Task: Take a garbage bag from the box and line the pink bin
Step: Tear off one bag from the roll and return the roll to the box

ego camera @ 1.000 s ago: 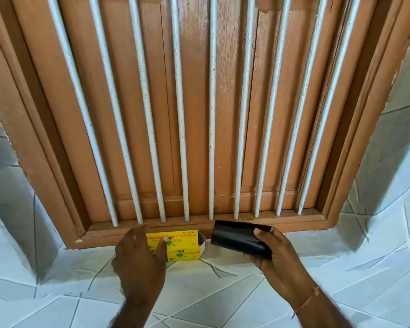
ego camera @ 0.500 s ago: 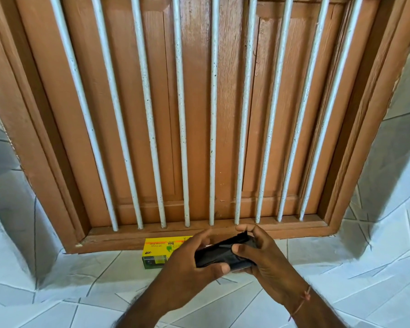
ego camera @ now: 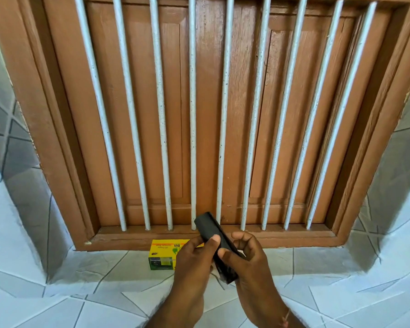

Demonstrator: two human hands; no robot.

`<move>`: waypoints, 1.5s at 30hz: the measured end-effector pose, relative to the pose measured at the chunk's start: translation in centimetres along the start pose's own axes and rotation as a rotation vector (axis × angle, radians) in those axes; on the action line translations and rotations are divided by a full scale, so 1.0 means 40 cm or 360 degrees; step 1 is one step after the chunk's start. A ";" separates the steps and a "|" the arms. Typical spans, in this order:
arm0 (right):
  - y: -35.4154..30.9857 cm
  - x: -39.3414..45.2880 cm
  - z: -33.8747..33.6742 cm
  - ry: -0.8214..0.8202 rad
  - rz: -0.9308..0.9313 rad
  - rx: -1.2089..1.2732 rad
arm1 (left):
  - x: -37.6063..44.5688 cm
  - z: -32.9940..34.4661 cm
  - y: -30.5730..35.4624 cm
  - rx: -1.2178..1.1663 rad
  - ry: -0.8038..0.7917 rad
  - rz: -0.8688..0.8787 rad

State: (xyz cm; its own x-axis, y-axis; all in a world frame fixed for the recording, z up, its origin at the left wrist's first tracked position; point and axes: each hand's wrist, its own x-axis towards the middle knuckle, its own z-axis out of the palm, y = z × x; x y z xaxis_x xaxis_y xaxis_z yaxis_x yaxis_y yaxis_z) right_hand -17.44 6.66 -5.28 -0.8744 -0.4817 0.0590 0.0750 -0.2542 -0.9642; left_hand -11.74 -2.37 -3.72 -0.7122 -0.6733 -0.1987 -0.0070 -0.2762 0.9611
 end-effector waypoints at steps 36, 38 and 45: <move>-0.097 0.053 -0.041 -0.0004 0.0114 -0.0355 | -0.034 -0.095 0.009 -0.0790 -0.0418 -0.0342; -0.114 0.061 -0.053 0.0001 0.0087 -0.0247 | -0.031 -0.107 0.007 -0.0824 -0.0406 -0.0311; -0.174 0.104 -0.147 0.0071 -0.0059 0.0015 | -0.018 -0.165 0.016 -0.0910 -0.0267 -0.0307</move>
State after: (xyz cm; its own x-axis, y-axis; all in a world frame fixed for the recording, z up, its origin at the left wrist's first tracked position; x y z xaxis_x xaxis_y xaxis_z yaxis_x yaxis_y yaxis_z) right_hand -24.40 11.36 0.15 -0.8971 -0.4340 0.0830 0.0465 -0.2795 -0.9590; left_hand -6.58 -6.58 -4.23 -0.8364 -0.4708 -0.2809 0.1973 -0.7366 0.6469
